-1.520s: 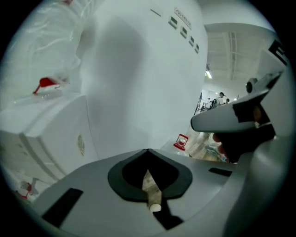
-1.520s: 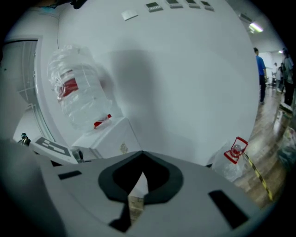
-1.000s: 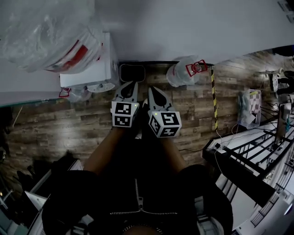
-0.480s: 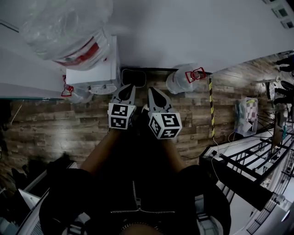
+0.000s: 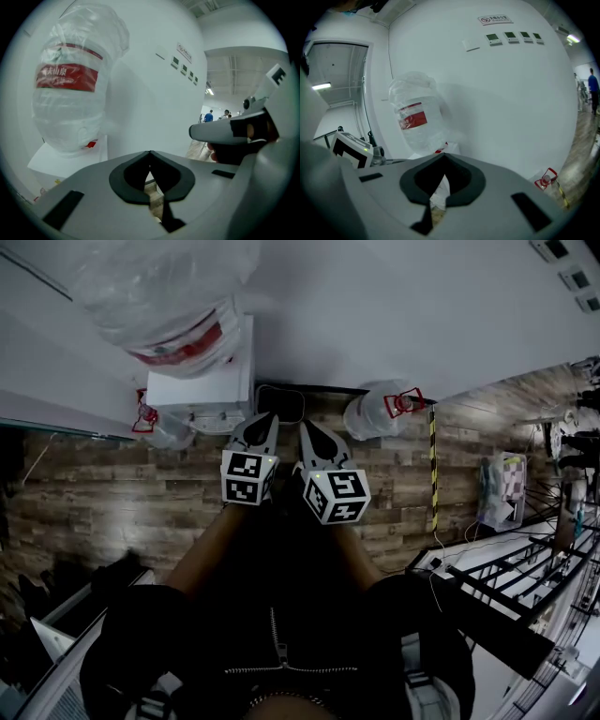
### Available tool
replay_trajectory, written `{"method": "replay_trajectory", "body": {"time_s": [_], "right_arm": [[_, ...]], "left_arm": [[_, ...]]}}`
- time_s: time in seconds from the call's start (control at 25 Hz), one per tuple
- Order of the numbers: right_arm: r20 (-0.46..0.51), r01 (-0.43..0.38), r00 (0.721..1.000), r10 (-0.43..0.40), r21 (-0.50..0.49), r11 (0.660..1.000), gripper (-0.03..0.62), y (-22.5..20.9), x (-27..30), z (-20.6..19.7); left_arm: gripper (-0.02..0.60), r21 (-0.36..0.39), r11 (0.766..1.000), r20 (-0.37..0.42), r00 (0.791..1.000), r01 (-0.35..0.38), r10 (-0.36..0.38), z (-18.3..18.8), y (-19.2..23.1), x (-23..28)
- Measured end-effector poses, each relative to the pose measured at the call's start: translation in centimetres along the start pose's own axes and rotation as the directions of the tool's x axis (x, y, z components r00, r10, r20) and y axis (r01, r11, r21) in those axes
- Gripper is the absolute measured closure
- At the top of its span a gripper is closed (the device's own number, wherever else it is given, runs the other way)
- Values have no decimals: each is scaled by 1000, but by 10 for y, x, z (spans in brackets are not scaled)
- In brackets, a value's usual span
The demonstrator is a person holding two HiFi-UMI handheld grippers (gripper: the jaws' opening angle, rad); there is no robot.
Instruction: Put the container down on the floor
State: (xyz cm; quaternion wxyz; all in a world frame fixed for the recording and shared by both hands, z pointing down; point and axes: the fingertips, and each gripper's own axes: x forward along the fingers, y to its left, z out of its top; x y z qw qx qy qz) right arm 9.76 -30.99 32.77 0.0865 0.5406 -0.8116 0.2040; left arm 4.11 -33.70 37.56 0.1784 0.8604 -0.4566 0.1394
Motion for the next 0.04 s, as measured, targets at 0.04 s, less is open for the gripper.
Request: {"method": "replay_trajectory", "body": {"time_s": [0.04], "right_arm": [[-3,-5,1000,5,-1,1000,586,3,1,-1]], "left_arm": [[568,-2,1000,0,1000,-1,1,-1,0,-2]]}}
